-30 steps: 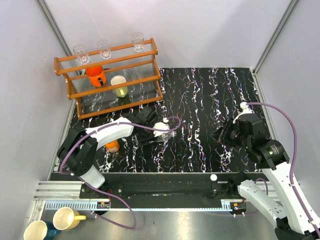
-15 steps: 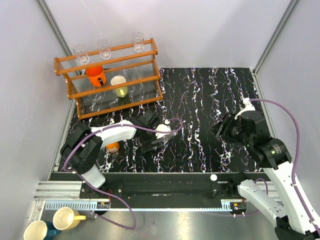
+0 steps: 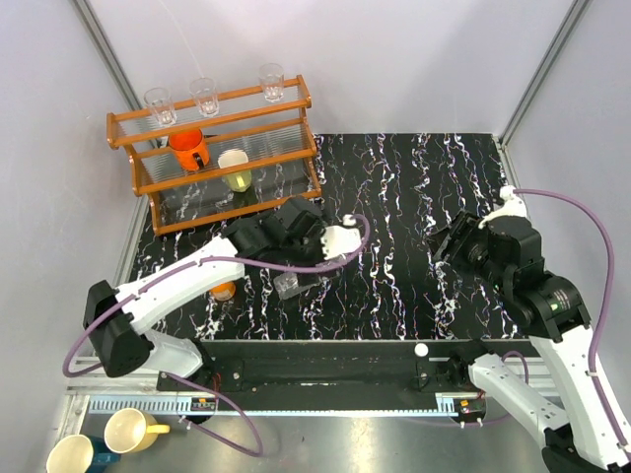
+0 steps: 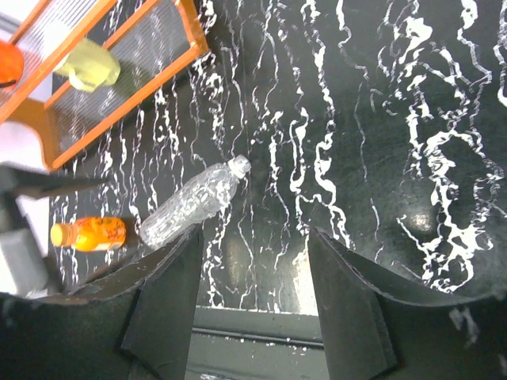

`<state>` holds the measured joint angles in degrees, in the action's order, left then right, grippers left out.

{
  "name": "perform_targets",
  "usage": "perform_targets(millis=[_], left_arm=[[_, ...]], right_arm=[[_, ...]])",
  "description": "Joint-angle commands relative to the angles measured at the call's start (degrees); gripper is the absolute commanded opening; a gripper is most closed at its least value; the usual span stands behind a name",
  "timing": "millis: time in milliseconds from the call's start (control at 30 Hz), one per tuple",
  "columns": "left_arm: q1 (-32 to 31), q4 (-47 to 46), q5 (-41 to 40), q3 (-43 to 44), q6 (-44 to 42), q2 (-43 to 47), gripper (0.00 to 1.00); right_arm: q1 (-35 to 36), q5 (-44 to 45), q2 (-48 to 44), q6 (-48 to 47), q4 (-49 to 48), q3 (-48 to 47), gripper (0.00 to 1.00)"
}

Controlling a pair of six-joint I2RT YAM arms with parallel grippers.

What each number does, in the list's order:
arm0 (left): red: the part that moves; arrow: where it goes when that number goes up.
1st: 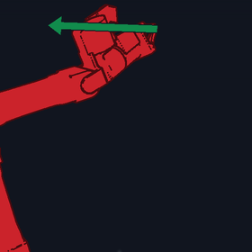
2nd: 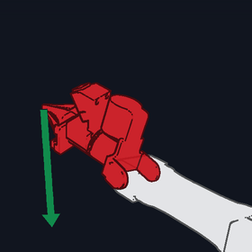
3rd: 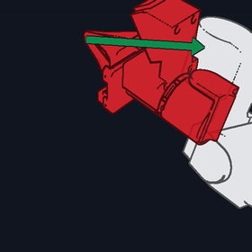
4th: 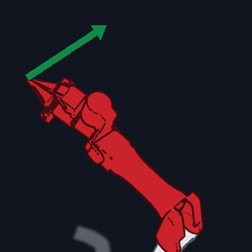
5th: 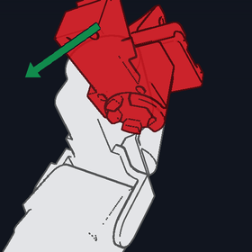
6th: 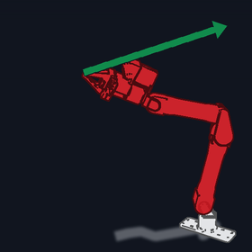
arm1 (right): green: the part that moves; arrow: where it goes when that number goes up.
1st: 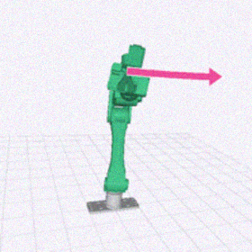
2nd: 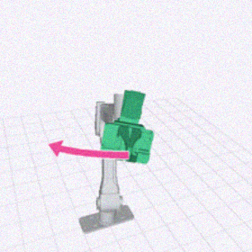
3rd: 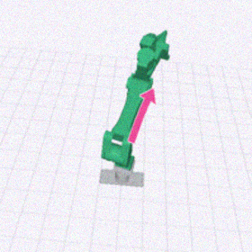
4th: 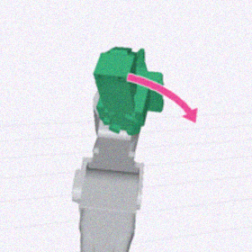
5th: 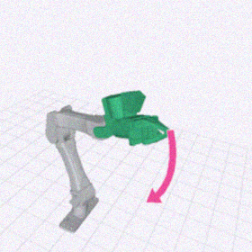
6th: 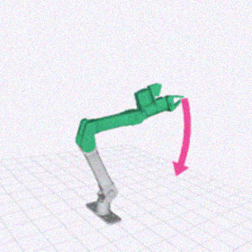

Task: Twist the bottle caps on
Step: Place the plastic bottle at the center of the board, then pick up the bottle cap from the center of the board.

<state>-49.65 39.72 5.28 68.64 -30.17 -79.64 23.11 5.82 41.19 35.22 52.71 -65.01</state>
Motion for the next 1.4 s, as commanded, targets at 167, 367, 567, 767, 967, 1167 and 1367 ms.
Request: perform_targets(millis=[167, 367, 567, 767, 967, 1167, 1367], left_arm=[[-12.3, 4.8, 12.7, -1.5, -26.7, 4.0, 0.99], [-16.8, -5.6, 17.5, -5.7, -39.2, 1.3, 0.99], [-20.9, -20.0, 20.4, -0.5, -38.1, -12.5, 0.99], [-21.1, -22.7, 26.5, 5.9, -46.5, -24.5, 0.91], [-21.1, -12.8, 31.9, 14.8, -57.3, -32.8, 0.81], [-21.0, -6.4, 36.4, 16.6, -66.7, -35.7, 0.78], [-21.5, -3.8, 39.9, 16.5, -73.4, -38.0, 0.72]], right_arm=[[0.2, 20.7, 5.8, -2.5, 1.8, -12.9, 0.53], [0.1, 26.4, 4.4, -2.7, 0.0, -11.3, 0.64], [-0.2, 28.9, 3.3, -4.5, -0.7, -9.9, 0.65], [-0.2, 29.3, 1.6, -6.0, -2.0, -8.7, 0.63], [-0.2, 29.8, -0.6, -6.6, -3.0, -5.6, 0.63], [-0.2, 29.0, -0.6, -7.0, -4.1, -4.4, 0.64], [-0.2, 27.8, -0.2, -6.7, -5.8, -2.5, 0.64]])
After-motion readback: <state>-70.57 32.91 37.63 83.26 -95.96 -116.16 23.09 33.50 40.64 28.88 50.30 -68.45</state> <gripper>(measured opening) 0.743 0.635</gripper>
